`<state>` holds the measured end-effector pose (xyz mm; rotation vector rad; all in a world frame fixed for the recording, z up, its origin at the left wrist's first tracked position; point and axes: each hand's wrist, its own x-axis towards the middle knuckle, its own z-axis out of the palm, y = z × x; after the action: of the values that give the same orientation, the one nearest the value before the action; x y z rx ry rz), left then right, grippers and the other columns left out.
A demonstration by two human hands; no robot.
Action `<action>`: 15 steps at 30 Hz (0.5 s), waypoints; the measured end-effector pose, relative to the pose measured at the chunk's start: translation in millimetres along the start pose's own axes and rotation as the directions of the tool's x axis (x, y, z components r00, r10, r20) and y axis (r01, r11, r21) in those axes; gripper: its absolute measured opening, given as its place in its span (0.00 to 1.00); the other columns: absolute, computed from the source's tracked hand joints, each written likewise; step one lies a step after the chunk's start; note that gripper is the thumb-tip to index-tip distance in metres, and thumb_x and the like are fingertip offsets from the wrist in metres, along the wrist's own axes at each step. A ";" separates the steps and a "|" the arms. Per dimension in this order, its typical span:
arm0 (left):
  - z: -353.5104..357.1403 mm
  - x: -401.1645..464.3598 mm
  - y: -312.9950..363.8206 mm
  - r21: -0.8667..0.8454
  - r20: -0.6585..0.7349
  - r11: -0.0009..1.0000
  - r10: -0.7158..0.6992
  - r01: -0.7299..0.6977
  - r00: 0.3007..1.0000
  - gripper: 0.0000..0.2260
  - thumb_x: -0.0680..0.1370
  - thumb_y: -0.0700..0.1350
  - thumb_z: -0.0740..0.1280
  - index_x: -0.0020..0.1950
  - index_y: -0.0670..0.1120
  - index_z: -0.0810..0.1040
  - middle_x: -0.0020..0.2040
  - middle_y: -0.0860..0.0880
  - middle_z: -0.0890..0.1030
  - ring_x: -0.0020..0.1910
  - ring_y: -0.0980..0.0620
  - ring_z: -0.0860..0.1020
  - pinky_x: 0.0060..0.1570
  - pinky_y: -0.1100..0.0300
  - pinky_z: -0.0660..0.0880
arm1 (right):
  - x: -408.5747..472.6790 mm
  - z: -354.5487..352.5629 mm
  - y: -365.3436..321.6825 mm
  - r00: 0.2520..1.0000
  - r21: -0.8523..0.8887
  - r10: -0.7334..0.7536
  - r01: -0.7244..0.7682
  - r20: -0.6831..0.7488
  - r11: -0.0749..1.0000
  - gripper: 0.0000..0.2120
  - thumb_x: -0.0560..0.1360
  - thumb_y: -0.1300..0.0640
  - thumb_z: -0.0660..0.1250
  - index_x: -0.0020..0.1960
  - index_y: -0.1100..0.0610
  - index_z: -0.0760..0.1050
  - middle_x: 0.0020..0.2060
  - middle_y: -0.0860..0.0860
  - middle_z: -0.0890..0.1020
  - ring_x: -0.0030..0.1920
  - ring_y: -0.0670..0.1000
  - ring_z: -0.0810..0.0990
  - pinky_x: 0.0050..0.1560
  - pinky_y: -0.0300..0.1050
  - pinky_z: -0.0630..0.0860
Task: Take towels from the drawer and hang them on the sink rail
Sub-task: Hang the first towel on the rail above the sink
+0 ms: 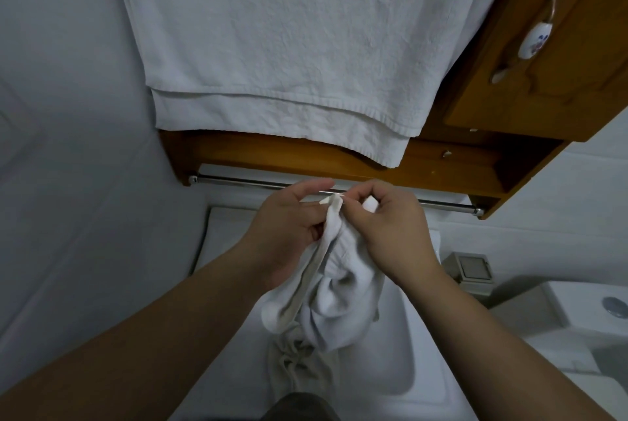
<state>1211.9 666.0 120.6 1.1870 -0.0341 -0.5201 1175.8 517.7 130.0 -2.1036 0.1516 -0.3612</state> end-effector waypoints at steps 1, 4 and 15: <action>-0.8 -0.3 -0.3 -0.007 0.002 1.000 -0.004 0.004 1.000 0.15 0.78 0.33 0.64 0.63 0.44 0.76 0.52 0.39 0.84 0.53 0.43 0.83 0.52 0.54 0.78 | -0.1 -0.3 0.0 1.000 -0.002 0.010 -0.010 -0.001 1.000 0.05 0.74 0.53 0.72 0.39 0.47 0.81 0.37 0.42 0.84 0.41 0.42 0.80 0.42 0.42 0.76; -1.1 -1.3 -1.4 -0.007 0.011 1.000 -0.007 0.007 1.000 0.15 0.79 0.32 0.62 0.63 0.44 0.76 0.53 0.39 0.84 0.53 0.43 0.83 0.53 0.55 0.79 | -0.8 -1.6 -1.8 1.000 0.006 0.022 -0.022 -0.003 1.000 0.05 0.73 0.53 0.73 0.38 0.48 0.81 0.37 0.42 0.83 0.41 0.42 0.80 0.43 0.42 0.76; 1.7 -7.5 2.1 -0.004 -0.005 1.000 -0.009 0.009 1.000 0.16 0.79 0.32 0.62 0.66 0.42 0.75 0.56 0.34 0.81 0.56 0.40 0.81 0.56 0.52 0.79 | -6.2 -9.6 -10.2 0.998 0.079 0.068 -0.067 -0.002 0.995 0.06 0.70 0.53 0.78 0.35 0.48 0.83 0.36 0.42 0.85 0.41 0.42 0.82 0.48 0.48 0.80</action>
<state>1205.6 668.1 124.9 1.1854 -0.0235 -0.5254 1166.6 516.9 142.1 -2.0145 0.2078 -0.3269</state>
